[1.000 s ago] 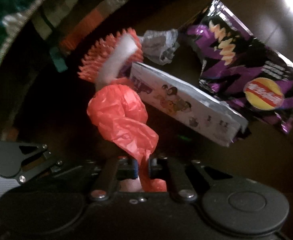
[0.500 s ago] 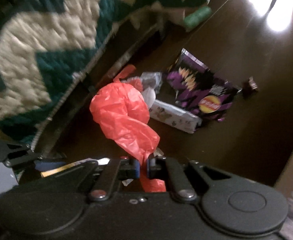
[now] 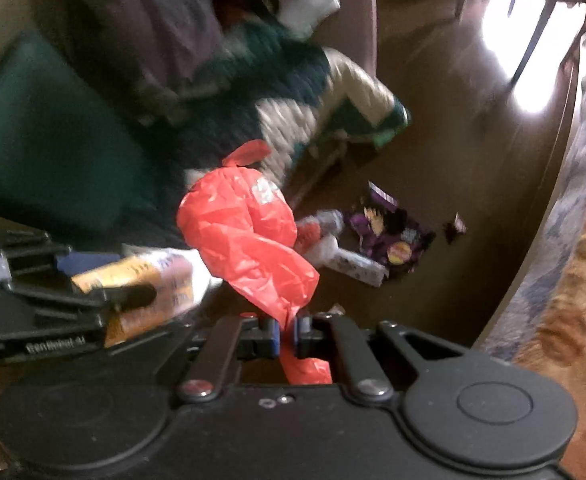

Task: Collect trash
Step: 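Carry the red bag and juice box with both tools over the bin, then open both tools over the bin, dropping the bag and juice box inside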

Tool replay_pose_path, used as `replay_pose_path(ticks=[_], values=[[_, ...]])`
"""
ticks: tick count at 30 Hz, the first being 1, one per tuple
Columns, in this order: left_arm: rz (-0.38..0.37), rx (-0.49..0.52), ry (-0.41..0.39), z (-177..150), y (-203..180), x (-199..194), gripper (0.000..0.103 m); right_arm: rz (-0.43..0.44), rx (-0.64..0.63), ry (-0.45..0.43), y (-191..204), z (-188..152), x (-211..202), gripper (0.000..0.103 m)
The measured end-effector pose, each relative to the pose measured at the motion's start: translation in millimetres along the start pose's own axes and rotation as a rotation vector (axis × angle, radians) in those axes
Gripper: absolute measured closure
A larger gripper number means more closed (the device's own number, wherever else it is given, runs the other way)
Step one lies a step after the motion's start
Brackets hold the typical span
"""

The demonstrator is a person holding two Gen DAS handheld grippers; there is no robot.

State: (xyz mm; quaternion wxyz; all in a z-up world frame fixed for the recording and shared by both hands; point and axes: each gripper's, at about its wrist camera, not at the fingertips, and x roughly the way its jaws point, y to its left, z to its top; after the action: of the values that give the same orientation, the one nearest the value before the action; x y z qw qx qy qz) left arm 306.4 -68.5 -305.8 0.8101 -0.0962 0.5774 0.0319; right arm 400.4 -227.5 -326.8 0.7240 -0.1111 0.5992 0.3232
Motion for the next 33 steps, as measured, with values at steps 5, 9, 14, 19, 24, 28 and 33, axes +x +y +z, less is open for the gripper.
replay_pose_path(ticks=[5, 9, 14, 19, 24, 28, 33], values=[[0.038, -0.035, -0.127, 11.8, 20.0, -95.4, 0.060, 0.011, -0.043, -0.078, 48.7, 28.4, -73.4, 0.098], [0.045, -0.100, -0.222, 18.2, 41.5, -154.1, 0.060, 0.026, -0.083, -0.123, 90.1, 46.1, -112.6, 0.098], [0.105, -0.165, -0.323, 18.4, 74.7, -206.1, 0.060, 0.055, -0.116, -0.179, 141.1, 63.0, -145.3, 0.098], [0.167, -0.242, -0.392, 15.2, 122.9, -244.9, 0.060, 0.107, -0.135, -0.226, 197.8, 87.9, -162.5, 0.098], [0.186, -0.297, -0.401, 15.4, 176.0, -259.3, 0.073, 0.133, -0.166, -0.236, 255.6, 115.0, -155.0, 0.098], [0.199, -0.282, -0.378, 17.4, 205.6, -241.6, 0.077, 0.140, -0.185, -0.194, 297.2, 134.9, -126.0, 0.098], [0.211, -0.292, -0.286, 3.8, 232.1, -213.7, 0.077, 0.083, -0.215, -0.118, 328.9, 150.7, -66.9, 0.098]])
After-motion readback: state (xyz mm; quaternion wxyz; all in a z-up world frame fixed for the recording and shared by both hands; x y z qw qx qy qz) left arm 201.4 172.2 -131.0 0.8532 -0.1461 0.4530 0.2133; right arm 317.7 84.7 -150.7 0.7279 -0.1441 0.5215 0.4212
